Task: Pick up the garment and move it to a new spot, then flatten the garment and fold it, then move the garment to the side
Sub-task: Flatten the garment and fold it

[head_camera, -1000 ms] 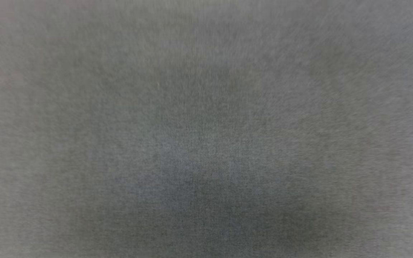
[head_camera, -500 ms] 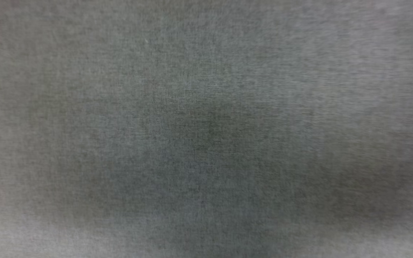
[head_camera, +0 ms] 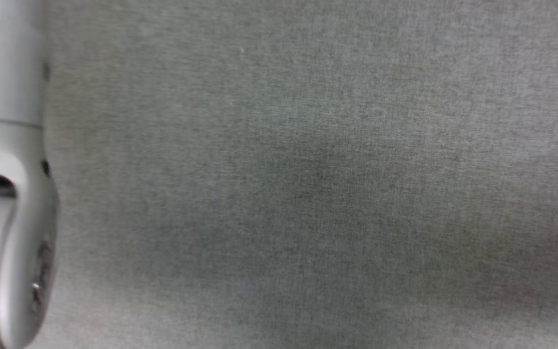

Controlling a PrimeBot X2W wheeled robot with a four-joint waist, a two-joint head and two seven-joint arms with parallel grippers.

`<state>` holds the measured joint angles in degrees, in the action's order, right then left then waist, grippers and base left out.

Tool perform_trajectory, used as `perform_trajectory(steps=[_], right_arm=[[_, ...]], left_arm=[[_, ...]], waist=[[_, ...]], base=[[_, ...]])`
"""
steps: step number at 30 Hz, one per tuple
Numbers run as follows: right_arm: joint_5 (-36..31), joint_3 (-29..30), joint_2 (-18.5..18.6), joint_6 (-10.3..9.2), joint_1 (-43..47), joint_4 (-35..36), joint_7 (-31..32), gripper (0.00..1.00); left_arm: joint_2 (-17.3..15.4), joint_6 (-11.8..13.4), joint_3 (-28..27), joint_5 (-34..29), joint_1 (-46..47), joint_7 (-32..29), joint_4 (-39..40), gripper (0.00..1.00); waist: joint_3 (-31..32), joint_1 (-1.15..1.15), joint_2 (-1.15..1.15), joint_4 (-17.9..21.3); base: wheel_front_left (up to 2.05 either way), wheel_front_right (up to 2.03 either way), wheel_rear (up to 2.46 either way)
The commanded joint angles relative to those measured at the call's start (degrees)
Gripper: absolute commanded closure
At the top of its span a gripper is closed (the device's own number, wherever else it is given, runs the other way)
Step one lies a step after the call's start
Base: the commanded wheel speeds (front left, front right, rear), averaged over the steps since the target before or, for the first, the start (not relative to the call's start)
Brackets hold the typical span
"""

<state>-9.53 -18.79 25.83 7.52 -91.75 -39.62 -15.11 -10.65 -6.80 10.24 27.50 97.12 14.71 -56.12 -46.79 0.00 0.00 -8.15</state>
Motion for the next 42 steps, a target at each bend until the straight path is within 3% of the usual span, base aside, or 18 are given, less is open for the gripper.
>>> perform_trajectory(steps=[1, 7, 14, 22, 27, 34, 42], right_arm=[[2.2, -1.0, 1.0, -0.06, 2.5, 0.5, 0.0, 1.0], [13.1, -6.1, 6.0, -0.06, 11.7, 1.1, 0.0, 1.0], [26.7, -13.9, 12.4, -0.06, 25.6, 5.9, 1.5, 1.0], [38.2, -15.3, 17.6, -0.06, 46.7, 14.1, 5.7, 1.0], [43.4, -13.1, 20.6, -0.06, 60.2, 20.4, 8.2, 1.0], [49.7, -7.6, 22.8, -0.06, 77.6, 27.6, 13.4, 1.0], [52.6, -3.3, 24.7, -0.06, 90.4, 34.7, 17.7, 1.0]], left_arm=[[0.0, -0.4, 0.9, 0.2, -2.0, -0.2, -1.0, 1.0], [0.0, -0.7, 7.2, 3.3, -11.4, -3.5, -1.1, 1.0], [-5.4, -0.6, 13.7, 9.8, -26.6, -8.7, 5.9, 1.0], [-13.1, -0.4, 17.0, 13.4, -49.0, -9.3, 18.0, 1.0], [-16.4, 2.2, 16.7, 15.3, -63.6, -9.4, 27.6, 1.0], [-20.6, 9.0, 15.3, 18.0, -81.0, -11.3, 41.3, 1.0], [-23.5, 14.0, 15.3, 18.8, -93.5, -12.3, 49.5, 1.0]], waist=[[5.1, 0.0, 0.0, -1.0], [13.3, 0.0, 0.0, -1.4], [22.5, 0.0, 0.0, -0.3], [31.5, 0.0, 0.0, 1.0], [34.8, 0.0, 0.0, 1.6], [37.2, 0.0, 0.0, 1.4], [38.3, 0.0, 0.0, 1.3]], base=[[0.0, 0.0, 0.0], [0.0, 0.0, 0.0], [0.0, 0.0, 0.0], [0.0, 0.0, 0.0], [0.0, 0.0, 0.0], [0.0, 0.0, 0.0], [0.0, 0.0, 0.0]])
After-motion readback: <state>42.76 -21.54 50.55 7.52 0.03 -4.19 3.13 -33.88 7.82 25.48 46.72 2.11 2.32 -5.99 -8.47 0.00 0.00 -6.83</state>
